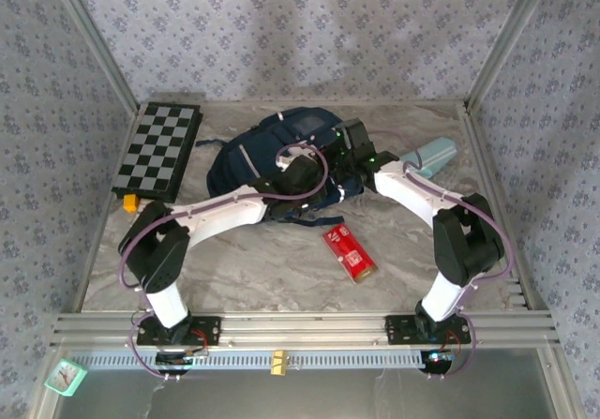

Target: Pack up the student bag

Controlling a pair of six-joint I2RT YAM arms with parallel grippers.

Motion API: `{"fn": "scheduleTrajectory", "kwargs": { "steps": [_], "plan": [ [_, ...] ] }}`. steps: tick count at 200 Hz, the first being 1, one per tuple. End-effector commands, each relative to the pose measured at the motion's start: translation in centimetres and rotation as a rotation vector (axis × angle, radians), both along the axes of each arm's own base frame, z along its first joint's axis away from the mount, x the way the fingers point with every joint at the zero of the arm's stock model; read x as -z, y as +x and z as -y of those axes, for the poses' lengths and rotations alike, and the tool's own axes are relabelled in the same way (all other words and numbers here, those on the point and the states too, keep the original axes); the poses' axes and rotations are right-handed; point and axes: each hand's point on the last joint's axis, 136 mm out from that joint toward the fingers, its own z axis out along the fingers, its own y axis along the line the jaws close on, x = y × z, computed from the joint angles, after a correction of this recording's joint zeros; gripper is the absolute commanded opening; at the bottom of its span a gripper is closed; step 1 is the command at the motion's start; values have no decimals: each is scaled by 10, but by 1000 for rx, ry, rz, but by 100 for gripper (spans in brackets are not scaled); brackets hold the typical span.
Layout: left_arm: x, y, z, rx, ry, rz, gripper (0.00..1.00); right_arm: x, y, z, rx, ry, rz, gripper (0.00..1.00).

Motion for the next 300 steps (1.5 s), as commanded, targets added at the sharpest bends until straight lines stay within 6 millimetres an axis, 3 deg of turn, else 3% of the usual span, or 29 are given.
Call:
{"fn": "scheduleTrajectory", "kwargs": {
  "steps": [1,37,66,85,110,179,206,245,269,300],
  "plan": [
    [1,12,-9,-122,25,8,49,-53,4,-7,2,107,126,0],
    [4,20,-36,-279,130,16,44,-51,6,-5,14,112,126,0],
    [0,19,-44,-295,139,32,36,-49,6,-5,15,113,124,0],
    [-5,16,-41,-258,126,38,29,-48,7,-3,20,107,123,0],
    [-6,10,-35,-201,103,13,28,-49,6,-5,13,112,128,0],
    [9,26,-19,-162,164,-15,35,-47,5,-5,19,98,128,0],
    [7,34,-24,-201,181,29,29,-42,5,-5,21,93,120,0],
    [-21,46,-28,-170,155,128,13,-38,6,-1,25,89,113,0],
    [-33,41,-32,-135,145,144,6,-38,9,6,37,79,119,0],
    [-31,25,-46,-99,123,95,0,-38,13,13,33,53,129,0]
  ]
}}
